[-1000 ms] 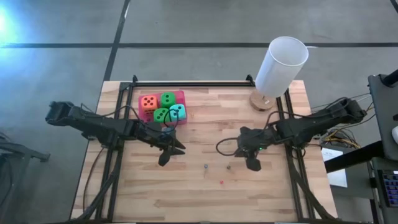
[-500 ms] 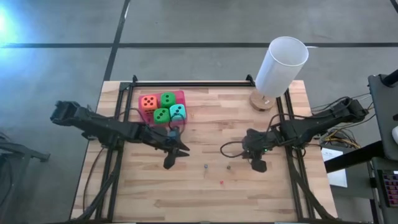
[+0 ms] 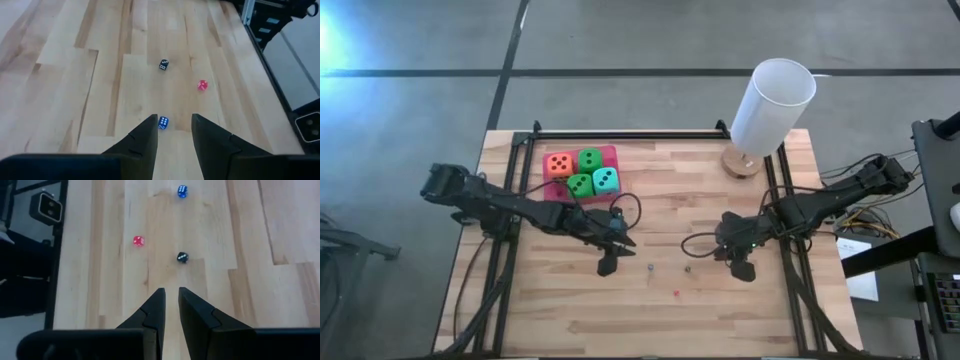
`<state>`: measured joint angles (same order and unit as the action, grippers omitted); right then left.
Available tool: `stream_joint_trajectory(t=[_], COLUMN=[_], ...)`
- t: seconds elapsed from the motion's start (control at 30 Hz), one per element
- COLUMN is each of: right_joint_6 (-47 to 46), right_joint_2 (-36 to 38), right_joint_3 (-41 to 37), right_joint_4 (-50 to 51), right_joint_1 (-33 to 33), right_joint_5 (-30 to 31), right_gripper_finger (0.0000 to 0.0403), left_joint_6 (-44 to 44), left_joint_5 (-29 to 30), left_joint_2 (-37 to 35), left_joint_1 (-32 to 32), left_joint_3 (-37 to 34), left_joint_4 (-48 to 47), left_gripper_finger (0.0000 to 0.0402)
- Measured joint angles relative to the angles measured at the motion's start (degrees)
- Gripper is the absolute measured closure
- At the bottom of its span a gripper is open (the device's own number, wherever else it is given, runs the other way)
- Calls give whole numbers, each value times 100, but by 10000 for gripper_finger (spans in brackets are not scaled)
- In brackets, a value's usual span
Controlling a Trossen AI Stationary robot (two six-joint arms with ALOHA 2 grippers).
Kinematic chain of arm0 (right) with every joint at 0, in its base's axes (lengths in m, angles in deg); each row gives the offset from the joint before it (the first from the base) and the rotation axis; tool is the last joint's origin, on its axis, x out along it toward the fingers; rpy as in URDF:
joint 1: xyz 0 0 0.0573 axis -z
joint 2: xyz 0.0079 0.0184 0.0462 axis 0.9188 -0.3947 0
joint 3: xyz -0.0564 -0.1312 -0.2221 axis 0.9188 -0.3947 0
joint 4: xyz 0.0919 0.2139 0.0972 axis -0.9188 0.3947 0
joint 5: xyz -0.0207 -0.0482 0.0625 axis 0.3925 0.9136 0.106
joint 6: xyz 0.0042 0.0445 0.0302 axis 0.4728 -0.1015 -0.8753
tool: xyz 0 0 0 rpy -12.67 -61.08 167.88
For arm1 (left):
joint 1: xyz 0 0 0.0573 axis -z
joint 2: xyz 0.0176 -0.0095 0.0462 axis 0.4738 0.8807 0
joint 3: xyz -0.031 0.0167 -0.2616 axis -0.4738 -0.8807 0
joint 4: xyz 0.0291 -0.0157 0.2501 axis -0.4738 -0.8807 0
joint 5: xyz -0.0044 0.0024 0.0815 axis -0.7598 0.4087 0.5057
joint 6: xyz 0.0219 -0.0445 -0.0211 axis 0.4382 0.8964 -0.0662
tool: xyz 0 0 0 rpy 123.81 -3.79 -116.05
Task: Pick & Place Dice
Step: Put the small blue dice into the red bin
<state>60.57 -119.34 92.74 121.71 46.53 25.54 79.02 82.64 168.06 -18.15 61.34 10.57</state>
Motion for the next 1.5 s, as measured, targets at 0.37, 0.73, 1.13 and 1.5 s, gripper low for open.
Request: stream_joint_trajectory(t=[0.37, 0.73, 1.13, 1.5], right_joint_6=[-358, -678, -690, -597], right_joint_2=[257, 470, 502, 502], right_joint_3=[-4, -4, -4, -4], right_joint_4=[-2, -32, -48, -56], right_joint_1=[-209, -254, -254, -252], right_joint_5=[-7, -15, -2, 44], right_gripper_finger=[351, 351, 351, 351], left_joint_6=[-114, -151, -582, -901], left_joint_5=[-1, 0, 0, 22], left_joint_2=[491, 671, 747, 1096], left_joint_1=[28, 28, 33, 177], left_joint_3=[-4, -5, -128, -67], left_joint_4=[71, 104, 204, 848], left_gripper_finger=[278, 275, 276, 279])
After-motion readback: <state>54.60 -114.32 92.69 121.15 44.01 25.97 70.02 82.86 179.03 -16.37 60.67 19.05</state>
